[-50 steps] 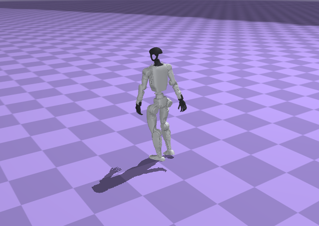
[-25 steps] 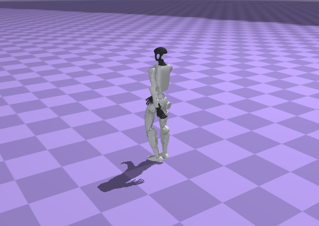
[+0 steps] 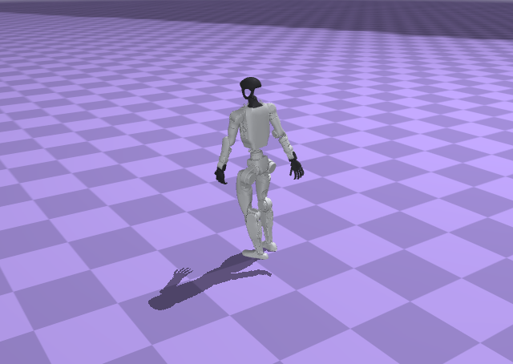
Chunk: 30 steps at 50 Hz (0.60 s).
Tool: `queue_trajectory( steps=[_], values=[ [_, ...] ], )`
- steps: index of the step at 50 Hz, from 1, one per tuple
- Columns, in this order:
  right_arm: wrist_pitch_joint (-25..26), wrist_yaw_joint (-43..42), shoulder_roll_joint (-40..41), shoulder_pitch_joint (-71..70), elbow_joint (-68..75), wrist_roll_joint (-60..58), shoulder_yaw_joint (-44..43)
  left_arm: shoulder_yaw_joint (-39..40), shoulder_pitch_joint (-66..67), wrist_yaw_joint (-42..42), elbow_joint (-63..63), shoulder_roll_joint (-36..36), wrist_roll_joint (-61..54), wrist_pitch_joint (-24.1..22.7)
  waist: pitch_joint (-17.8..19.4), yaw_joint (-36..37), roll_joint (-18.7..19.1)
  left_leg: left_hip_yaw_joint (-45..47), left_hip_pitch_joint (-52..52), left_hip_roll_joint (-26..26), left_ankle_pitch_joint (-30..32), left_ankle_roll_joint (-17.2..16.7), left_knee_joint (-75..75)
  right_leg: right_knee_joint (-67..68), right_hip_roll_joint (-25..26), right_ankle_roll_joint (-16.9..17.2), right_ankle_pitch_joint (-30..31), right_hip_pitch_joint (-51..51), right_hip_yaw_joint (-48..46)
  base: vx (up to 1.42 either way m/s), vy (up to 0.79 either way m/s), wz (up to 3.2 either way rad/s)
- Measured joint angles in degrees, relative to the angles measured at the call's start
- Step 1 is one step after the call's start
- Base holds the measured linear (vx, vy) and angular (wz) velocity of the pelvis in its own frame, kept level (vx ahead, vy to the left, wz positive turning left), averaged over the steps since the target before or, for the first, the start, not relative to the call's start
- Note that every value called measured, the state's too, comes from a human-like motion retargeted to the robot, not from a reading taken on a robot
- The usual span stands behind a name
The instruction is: In place motions
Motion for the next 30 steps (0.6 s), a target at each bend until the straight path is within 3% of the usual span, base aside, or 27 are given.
queue_trajectory(
  steps=[5, 8, 11, 15, 22, 30],
  values=[
    [1.97, -0.15, -1.76, 4.92, 0.0, 5.81, -2.45, -1.45, -4.26, 2.29, -5.64, 1.92, 0.58, -1.29, 0.17, -1.63, 1.02, -1.09, -0.25, 1.23, 0.2, 0.14, -0.01, 3.18, 0.59, -2.32, -0.69, 1.77, 1.19, 0.03, -0.05, 0.11],
    [2.25, -0.89, -1.71, 6.0, 0.0, 7.81, -1.99, -2.15, -4.72, 3.13, -7.3, 1.82, 0.95, -1.95, -1.13, -0.63, -0.04, -0.7, -0.44, -0.15, -0.04, 0.31, -0.11, -0.63, -1.68, -1.12, -1.05, 4.91, -1.51, 0.12, 0.02, -0.06],
    [2.95, -0.88, -0.9, 4.34, 0.0, 8.33, 0.37, -2.01, -3.71, 3.09, -7.85, 1.31, 1.48, -2.27, -1.82, 2.19, -1.56, 1.37, 0.46, -1.78, -0.13, 0.29, -1.16, -5.76, -1.85, -3.06, -2.84, 7.09, -1.93, 0.08, 0.07, -0.46],
    [3.51, 2.07, 1.54, -2.51, 0.0, 5.57, 4.05, -0.94, 0.17, 2.38, -6.26, -0.99, 1.73, -2.02, -2.63, 5.38, -2.02, 2.85, 0.88, -2.7, 0.39, 0.1, -2.75, -9.87, -2.64, -2.17, -0.86, 7.92, -2.92, 0.0, 0.1, -0.26],
    [-1.18, 6.59, 7.64, -20.24, -7.13, -3.69, 13.7, 4.16, 12.01, -0.34, 3.86, -2.8, 3.63, -0.59, -1.46, 3.21, -0.53, 3.01, 2.04, -2.41, 1.31, -0.29, -4.21, -11.94, -1.62, -2.92, 0.49, 8.87, -3.47, -0.02, 0.07, 0.01],
    [-6.46, 12.98, 13.27, -32.16, -21.93, -2.54, 15.75, 4.09, 26.97, 6.31, 11.49, -4.55, 5.72, 0.23, -0.97, 2.96, -0.04, 2.66, 2.73, -2.17, 1.32, -0.62, -4.14, -11.75, -1.3, -3.57, 0.3, 9.34, -3.26, 0.0, 0.01, 0.01]
  ],
)
